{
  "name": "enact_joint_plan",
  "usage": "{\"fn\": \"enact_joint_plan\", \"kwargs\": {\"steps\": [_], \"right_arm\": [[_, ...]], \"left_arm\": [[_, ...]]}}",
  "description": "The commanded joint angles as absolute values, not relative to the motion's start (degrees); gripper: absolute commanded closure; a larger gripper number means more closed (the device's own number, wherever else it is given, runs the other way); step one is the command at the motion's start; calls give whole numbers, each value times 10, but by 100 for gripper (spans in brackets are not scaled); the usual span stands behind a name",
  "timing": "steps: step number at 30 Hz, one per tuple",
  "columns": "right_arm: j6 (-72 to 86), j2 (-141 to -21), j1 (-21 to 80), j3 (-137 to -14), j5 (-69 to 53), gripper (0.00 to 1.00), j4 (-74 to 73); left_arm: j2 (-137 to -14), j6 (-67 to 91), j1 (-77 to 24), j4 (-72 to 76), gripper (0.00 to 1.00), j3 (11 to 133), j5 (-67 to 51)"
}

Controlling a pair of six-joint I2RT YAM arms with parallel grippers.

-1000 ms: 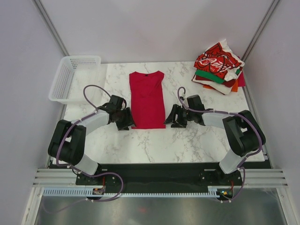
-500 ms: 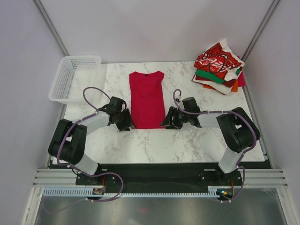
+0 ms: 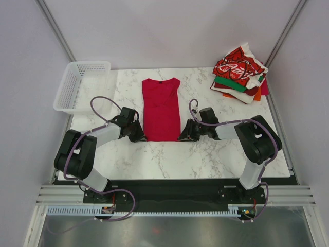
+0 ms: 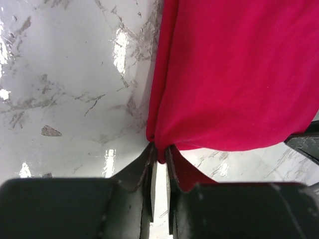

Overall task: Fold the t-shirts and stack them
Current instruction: Fold the tshirt

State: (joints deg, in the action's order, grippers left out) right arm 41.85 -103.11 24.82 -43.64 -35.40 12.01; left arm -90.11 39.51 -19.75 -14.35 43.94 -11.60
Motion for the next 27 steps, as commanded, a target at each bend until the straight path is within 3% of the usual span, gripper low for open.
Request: {"fn": "enact_joint_plan", "kwargs": {"steps": [1,4,10,20,27], "right_arm": [[409,-1049,250,-434,-344,70,126],[406,-1050,250,-435,-344,83,122],[401,-1049,265,-440,-351,100,108],[417,-931,347,-390,-302,100,52],[453,-727,398,-352,-248,100,-46]], "left_arm": [[-912,403,-200,-121,84,417,-77],[-904,403,-202,-100,98,409,-79],[-859,395,-214,-87,98,380,-74],[-653,437,-285,-156,98,296,-90],[-455,465,-301,-314,98,286,-102]]}}
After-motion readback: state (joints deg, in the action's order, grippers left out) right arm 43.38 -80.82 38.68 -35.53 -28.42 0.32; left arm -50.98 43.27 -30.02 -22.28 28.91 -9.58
